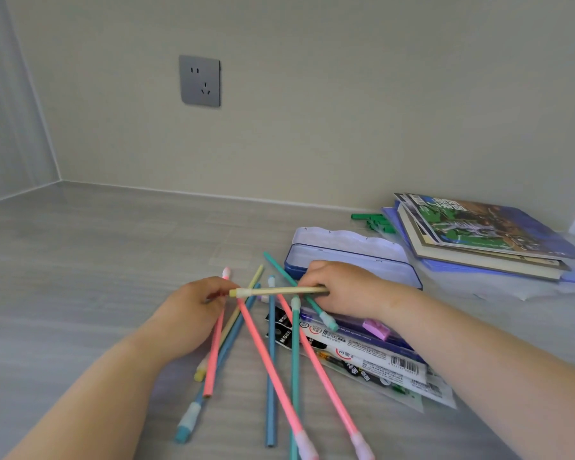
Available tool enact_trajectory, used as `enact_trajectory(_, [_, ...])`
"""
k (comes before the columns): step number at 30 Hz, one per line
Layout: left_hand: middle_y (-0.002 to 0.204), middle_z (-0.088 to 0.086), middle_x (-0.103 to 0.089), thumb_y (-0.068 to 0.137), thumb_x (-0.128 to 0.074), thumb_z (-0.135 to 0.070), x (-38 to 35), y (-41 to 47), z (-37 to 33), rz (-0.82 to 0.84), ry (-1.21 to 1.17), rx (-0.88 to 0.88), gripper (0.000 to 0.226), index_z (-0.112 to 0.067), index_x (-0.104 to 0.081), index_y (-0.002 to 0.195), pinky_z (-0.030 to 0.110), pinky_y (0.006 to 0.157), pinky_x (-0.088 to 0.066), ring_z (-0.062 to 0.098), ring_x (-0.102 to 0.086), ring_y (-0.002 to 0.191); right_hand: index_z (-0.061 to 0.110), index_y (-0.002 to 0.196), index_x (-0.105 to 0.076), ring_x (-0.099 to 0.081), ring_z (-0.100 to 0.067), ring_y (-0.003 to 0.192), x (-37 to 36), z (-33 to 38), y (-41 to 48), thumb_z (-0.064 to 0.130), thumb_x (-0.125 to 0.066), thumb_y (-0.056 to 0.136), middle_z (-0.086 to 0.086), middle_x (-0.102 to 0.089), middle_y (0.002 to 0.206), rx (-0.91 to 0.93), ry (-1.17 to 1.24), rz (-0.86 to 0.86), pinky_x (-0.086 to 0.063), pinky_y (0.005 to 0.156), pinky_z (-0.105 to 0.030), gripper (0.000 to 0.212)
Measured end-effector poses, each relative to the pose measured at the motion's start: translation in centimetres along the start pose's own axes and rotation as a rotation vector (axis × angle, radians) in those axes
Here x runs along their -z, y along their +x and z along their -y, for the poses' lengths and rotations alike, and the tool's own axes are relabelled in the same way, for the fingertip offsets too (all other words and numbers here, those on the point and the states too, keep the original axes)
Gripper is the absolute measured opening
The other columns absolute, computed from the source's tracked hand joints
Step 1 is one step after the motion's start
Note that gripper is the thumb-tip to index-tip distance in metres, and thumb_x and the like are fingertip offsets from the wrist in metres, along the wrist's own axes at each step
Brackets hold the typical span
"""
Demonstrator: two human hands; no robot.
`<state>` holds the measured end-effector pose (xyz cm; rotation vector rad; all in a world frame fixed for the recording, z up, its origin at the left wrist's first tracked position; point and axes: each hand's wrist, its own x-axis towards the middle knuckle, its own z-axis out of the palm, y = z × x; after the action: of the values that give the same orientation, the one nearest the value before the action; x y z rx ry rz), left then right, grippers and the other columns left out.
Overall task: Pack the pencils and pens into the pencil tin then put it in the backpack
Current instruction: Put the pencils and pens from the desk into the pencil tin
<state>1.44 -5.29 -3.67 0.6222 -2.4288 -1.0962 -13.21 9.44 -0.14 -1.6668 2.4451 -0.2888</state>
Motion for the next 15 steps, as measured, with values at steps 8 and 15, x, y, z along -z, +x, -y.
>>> enact_trajectory(8, [0.104, 0.003, -0.053, 0.092, -0.036, -0.001, 0.1, 0.3, 0.2, -0.072, -0.08, 0.086, 0.033, -0.01, -0.059, 0.114, 0.018, 0.083, -0.03, 0.014, -0.046, 0.099, 0.003, 0.093, -0.07, -0.045, -0.01, 0.074, -0.2, 0.5, 1.0, 0.001, -0.061, 0.081, 0.016, -0.042, 0.075, 0.063, 0.368, -0.464, -0.035, 0.069, -0.021, 0.015])
enact_trajectory(15, [0.132, 0.009, -0.054, 0.092, -0.038, -0.008, -0.7, 0.4, -0.7, -0.075, 0.061, 0.06, 0.032, -0.015, -0.057, 0.116, 0.025, 0.093, -0.038, 0.025, -0.053, 0.115, -0.001, 0.085, -0.058, -0.047, -0.027, 0.072, 6.2, 0.4, -0.1, 0.025, -0.051, 0.089, -0.008, -0.056, 0.07, -0.036, 0.115, -0.906, -0.038, 0.064, -0.034, 0.027])
